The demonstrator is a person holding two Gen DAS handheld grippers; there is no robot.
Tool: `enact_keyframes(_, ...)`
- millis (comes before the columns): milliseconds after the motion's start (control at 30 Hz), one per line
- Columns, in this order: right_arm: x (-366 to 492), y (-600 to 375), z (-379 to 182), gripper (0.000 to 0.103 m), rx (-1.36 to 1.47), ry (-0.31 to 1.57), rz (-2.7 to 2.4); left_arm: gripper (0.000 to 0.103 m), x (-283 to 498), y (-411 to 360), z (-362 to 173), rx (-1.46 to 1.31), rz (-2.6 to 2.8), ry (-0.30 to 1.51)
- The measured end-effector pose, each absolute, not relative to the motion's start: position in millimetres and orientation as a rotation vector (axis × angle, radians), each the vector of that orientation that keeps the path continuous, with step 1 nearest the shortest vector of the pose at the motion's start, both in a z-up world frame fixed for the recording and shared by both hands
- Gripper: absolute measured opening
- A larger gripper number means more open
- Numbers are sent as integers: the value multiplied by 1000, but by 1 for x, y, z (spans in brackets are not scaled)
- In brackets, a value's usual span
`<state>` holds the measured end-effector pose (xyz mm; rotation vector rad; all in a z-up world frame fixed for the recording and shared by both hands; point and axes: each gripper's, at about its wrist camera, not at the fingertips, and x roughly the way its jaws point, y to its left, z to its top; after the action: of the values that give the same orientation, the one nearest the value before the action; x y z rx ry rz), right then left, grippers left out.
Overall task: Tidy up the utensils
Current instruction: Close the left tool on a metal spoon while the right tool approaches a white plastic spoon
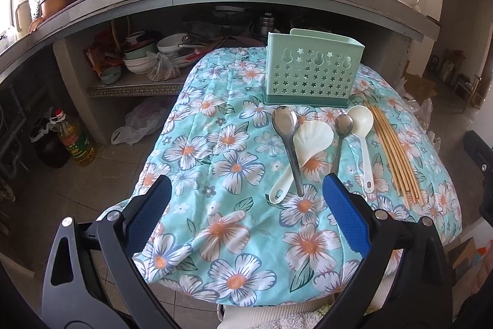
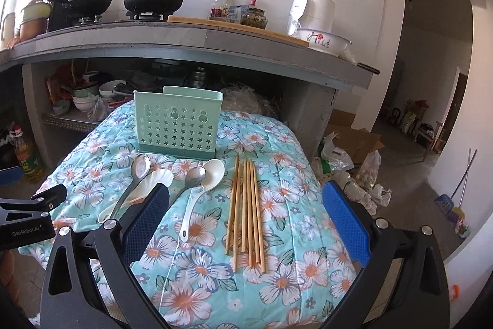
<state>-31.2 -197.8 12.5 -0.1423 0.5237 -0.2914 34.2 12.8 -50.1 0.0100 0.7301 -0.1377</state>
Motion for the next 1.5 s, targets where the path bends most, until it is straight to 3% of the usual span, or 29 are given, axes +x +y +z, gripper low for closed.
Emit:
enact_keyframes(533,8,-198,-4,97,-87,546,-100,95,82,59,-74,-73,-230,755)
enact_keyframes(833,51,-226,-35,96,104,626,30,95,107,41,-76,-140,-332,777)
enact_keyframes(1233,116,-255,-67,52,302,765,174,94,194,-19,-68,101,-518,759)
enact_keyframes(1300,125,-255,-70,47,299,782,199,88,208,-30,-78,132,-562,788)
enact_keyframes(1367,131,-255,-73,45,299,798,218,74,219,-38,-90,152,-605,827)
enact_keyframes(1500,141,-259,-84,43,327,845,253,64,240,-44,-111,172,-642,887)
